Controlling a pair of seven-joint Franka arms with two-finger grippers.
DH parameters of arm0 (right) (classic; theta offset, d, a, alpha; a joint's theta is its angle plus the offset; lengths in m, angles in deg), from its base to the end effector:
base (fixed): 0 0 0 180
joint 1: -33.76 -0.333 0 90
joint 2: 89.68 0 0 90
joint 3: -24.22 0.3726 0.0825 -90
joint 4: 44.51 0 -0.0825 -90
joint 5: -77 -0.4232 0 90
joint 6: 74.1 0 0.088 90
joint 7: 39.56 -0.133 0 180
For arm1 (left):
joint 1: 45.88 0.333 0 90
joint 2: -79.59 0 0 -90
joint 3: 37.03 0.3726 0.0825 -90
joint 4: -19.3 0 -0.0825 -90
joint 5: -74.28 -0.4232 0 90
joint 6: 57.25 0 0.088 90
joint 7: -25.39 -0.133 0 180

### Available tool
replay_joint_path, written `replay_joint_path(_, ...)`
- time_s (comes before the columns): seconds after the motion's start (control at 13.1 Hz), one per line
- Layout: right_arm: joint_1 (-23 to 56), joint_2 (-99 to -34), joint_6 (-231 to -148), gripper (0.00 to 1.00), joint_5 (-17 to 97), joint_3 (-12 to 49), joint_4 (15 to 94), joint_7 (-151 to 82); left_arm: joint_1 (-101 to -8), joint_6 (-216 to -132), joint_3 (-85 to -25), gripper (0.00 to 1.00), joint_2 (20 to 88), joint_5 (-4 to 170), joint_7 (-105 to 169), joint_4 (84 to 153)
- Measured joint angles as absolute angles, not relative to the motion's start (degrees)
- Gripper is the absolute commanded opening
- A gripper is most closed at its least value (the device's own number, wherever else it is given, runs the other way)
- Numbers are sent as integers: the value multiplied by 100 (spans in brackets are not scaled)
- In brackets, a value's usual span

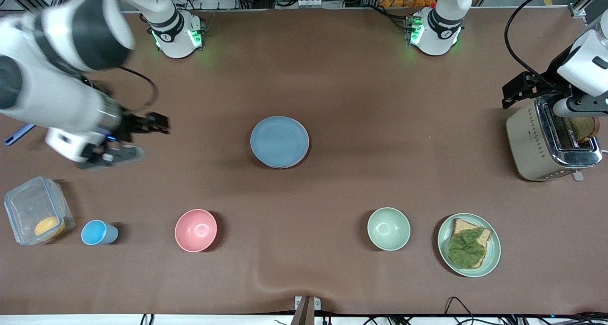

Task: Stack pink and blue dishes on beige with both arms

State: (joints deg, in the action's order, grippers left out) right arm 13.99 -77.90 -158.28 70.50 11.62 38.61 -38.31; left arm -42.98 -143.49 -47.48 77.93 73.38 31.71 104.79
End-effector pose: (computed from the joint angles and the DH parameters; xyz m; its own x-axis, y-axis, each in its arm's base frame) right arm 0.6372 0.1104 0.5830 0.9719 0.1521 -0.1794 0.1411 -0.9873 -0.0724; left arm 0.5929 -0.0745 0.6724 0.9997 -0.0204 -0.0142 -0.0206 -0.9997 -0.0121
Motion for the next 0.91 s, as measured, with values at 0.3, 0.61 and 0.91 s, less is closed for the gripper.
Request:
replay_joint_path(0.3, 2890, -8453, -15950, 100, 7980, 2350, 4026, -3761, -4299, -14349, -4751, 100, 7793, 7338, 3171, 10477)
replay_joint_path(0.61, 3203, -8983, -16783, 100, 8031, 2557, 4946, -3618, -4300, -14325, -4766, 100, 7793, 7338, 3171, 10475)
replay_joint_path(0.91, 3329, -9147, -16961, 100, 7819, 2224, 5291, -2960, -4300, -14296, -4770, 100, 7796, 7338, 3171, 10474)
